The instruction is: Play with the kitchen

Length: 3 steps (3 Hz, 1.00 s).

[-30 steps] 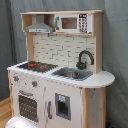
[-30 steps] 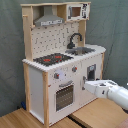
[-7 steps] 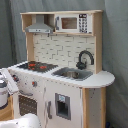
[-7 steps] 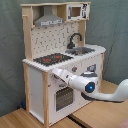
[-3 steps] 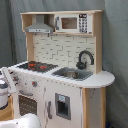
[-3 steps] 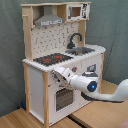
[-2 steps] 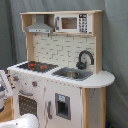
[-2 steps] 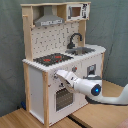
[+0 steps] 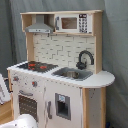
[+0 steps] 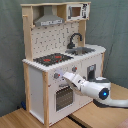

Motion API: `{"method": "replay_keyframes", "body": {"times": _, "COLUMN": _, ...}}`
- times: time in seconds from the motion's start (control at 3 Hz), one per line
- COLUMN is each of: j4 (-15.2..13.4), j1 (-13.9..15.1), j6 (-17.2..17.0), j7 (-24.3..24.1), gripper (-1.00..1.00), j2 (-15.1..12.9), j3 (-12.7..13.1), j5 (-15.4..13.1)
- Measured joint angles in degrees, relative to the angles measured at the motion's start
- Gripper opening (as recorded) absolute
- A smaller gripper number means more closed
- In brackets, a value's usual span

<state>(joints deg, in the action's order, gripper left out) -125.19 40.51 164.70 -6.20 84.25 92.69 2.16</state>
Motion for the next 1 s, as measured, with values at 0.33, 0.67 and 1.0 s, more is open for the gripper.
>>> {"method": "replay_keyframes", "body": {"times": 0.33, "j4": -3.08, "j1": -4.5, "j6": -1.93, "j7": 0.72, "gripper": 1.0, "j2": 0.05, "j3": -1.25, "j5": -0.05}}
{"method": "replay_keyframes", "body": {"times": 0.67, "j4": -5.45, "j1": -7.31, "j6": -2.27, "j7": 5.42, "gripper": 1.0, "j2": 0.06, "j3": -2.11, "j5": -0.11}}
{"method": "replay_keyframes", "body": {"times": 1.0, "j4": -5.45, "j1": -7.95, "j6": -2.45, "j7": 11.78, "gripper": 1.0, "j2": 0.07, "j3": -2.98, "j5": -0.14}}
